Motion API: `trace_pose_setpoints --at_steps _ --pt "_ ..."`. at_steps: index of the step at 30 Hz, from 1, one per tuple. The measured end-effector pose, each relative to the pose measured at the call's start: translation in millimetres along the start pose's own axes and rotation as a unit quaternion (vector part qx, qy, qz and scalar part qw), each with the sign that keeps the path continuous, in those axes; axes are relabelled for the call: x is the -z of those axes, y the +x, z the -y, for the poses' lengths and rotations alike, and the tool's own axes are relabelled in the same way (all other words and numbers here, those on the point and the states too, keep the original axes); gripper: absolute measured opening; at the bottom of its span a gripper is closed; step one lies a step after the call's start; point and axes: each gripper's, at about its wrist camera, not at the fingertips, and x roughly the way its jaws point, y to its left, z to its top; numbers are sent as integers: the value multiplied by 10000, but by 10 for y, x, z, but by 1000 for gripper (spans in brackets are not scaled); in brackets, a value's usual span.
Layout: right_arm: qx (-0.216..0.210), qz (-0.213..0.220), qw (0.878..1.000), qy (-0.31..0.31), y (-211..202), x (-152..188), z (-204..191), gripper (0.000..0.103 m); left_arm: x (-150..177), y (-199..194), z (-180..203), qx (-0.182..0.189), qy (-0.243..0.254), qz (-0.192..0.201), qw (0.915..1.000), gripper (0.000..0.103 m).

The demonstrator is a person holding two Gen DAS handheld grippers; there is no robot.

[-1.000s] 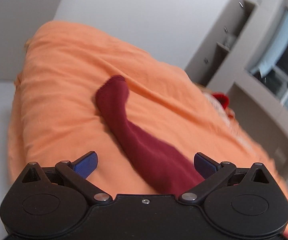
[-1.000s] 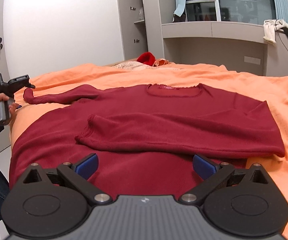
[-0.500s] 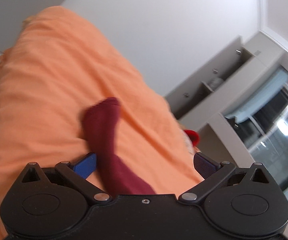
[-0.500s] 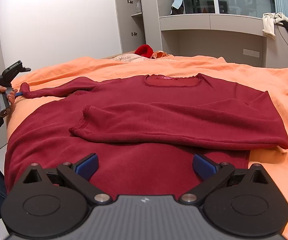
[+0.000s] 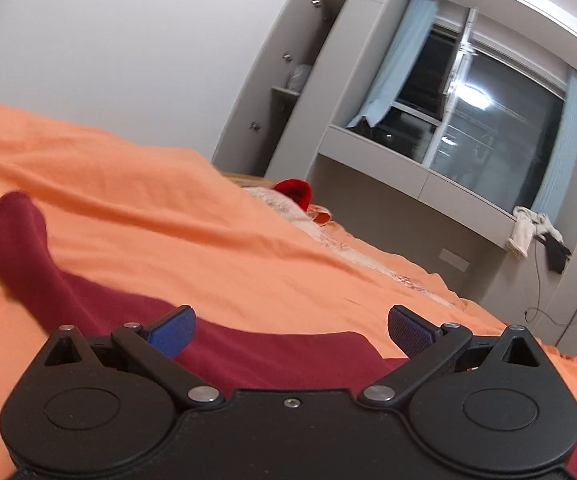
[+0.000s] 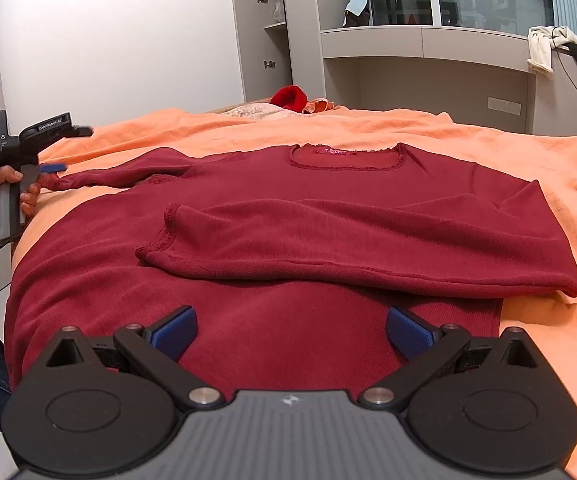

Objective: Fold small clothes
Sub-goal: 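Move the left tool to the other sleeve cuff and grasp it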

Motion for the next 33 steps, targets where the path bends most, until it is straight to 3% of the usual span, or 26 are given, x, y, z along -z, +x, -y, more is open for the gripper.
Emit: trace_pose_setpoints --at_steps 3,5,10,14,17,19,23,24,29,33 --pt "20 109 9999 34 -24 -2 5 103 -39 -44 -171 -685 -599 -142 9957 102" --pt "-1 199 9997 146 -35 -26 21 103 -69 -132 -376 -956 -1090 -284 9890 102" --pt "-71 181 9982 559 13 -69 115 103 -144 -193 -897 -911 -2038 -20 9748 102" --pt "-63 185 9984 538 19 -51 112 103 -175 -52 -1325 -801 -3091 412 9467 102" --pt "-65 163 9987 482 27 -43 94 103 -160 -17 -1447 -799 -3435 709 9331 101" --pt "-57 147 9988 472 40 -41 83 103 -155 0 -1417 -883 -3414 800 9323 95" --pt "-46 140 9988 458 43 -43 70 103 -137 25 -1377 -1053 -3254 928 9351 68" --pt "-46 140 9988 459 42 -41 71 103 -110 2 -1401 -1087 -3332 957 9316 58" --pt "-39 130 9989 445 45 -37 67 103 -15 -179 -1601 -1076 -3767 1111 9133 30" --pt "-27 117 9990 426 47 -26 64 103 -5 -228 -1587 -1025 -3702 1124 9164 9"
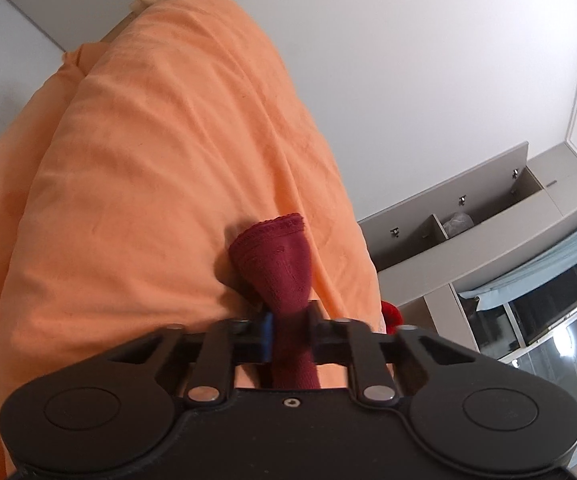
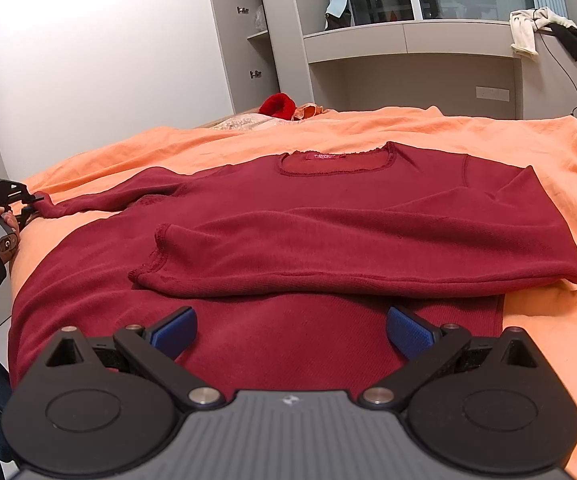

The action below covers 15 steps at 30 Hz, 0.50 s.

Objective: Fold small clothes
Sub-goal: 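Move the left tool to the other sleeve cuff and grasp it, then lift the sleeve with the left gripper and lay it across the shirt body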

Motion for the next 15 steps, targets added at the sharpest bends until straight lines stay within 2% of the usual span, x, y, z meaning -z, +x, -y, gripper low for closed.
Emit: trace_pose_setpoints --at_steps 5,9,12,15 --pt "2 -3 10000 -1 4 0 -7 103 62 -120 212 94 369 229 9990 7" --pt "7 4 10000 -6 1 -2 -8 103 203 -276 603 522 1018 314 9929 7" --pt "19 12 10000 -18 7 6 -12 103 434 -422 993 970 1626 220 9817 7" --pt "33 29 10000 -28 11 10 -15 103 755 -602 1368 1416 2202 83 9651 7"
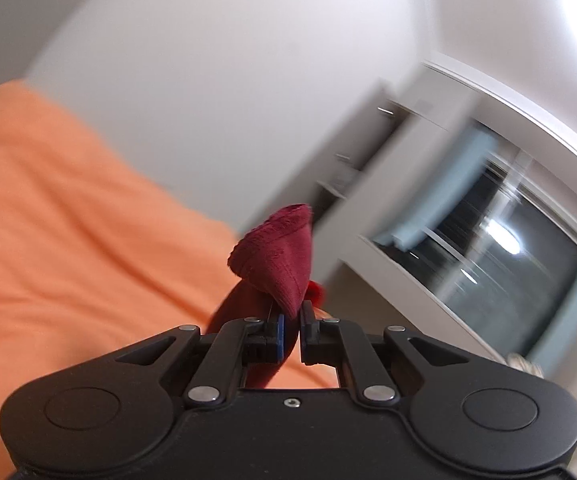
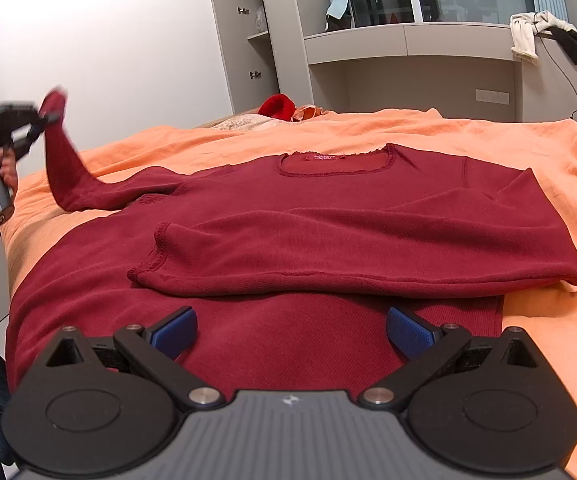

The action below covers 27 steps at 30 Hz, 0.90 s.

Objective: Fold small clothes
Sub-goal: 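Lift the sleeve with the left gripper and lay it across the shirt body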

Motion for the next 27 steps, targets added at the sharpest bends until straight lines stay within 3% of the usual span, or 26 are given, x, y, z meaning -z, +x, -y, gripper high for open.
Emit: trace_pose_setpoints --at_steps 6,14,18,22,27 --pt "55 159 9998 75 -62 -25 17 103 387 -204 968 993 724 -330 9919 7" --pt "411 727 9953 482 -326 -160 225 103 1308 -410 1793 1859 1360 -1198 9657 8" --pt "617 824 9914 811 -385 -181 387 103 1814 -550 1899 2164 1900 -1548 9450 8" --pt "804 806 9892 925 -391 -158 519 103 2218 -705 1893 2439 2487 -1934 9172 8" --pt "890 812 9875 1017 -393 -149 593 103 2483 -827 1773 2681 2943 -2256 8892 10"
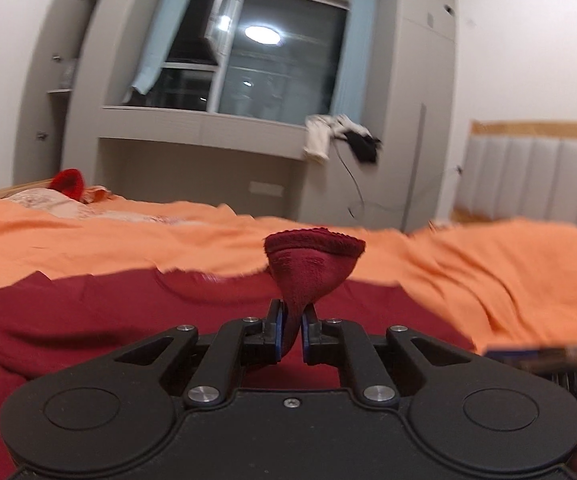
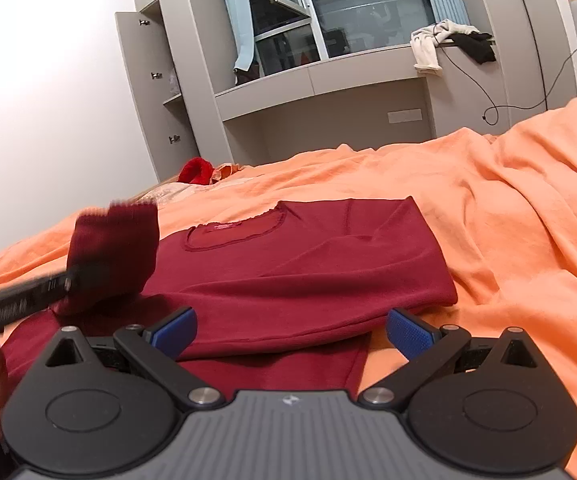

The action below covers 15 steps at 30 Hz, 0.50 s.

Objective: Fold small clothes
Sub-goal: 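Lift the sleeve with the left gripper and lay it across the shirt body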

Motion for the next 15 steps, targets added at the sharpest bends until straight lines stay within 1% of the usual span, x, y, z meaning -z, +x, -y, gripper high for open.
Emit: trace_pose_setpoints --at_steps 1,3,7,9,10,12,13,15 --pt "4 -6 10000 7 6 7 -4 103 35 -20 -2 68 80 -48 9999 10" --pt "4 -31 10000 -11 29 10 -11 103 113 -75 -12 243 223 -198 9993 15" --pt "22 -58 9999 -143 59 35 -69 103 207 -139 -135 541 323 -456 9970 23" --pt "34 -51 9997 -223 60 41 -104 103 257 -179 -131 693 318 -570 9955 35" --pt "35 -45 9997 -251 65 44 -117 103 278 -191 -151 801 308 -613 9944 38" --pt "37 -24 9995 -310 72 40 -148 103 292 -236 -171 1031 356 -714 9915 48" --pt "42 -10 9994 -343 74 37 -167 103 285 -261 -195 1124 346 -709 9905 51" --pt "40 21 9992 -407 79 28 -203 103 279 -343 -219 1199 245 -653 9903 64"
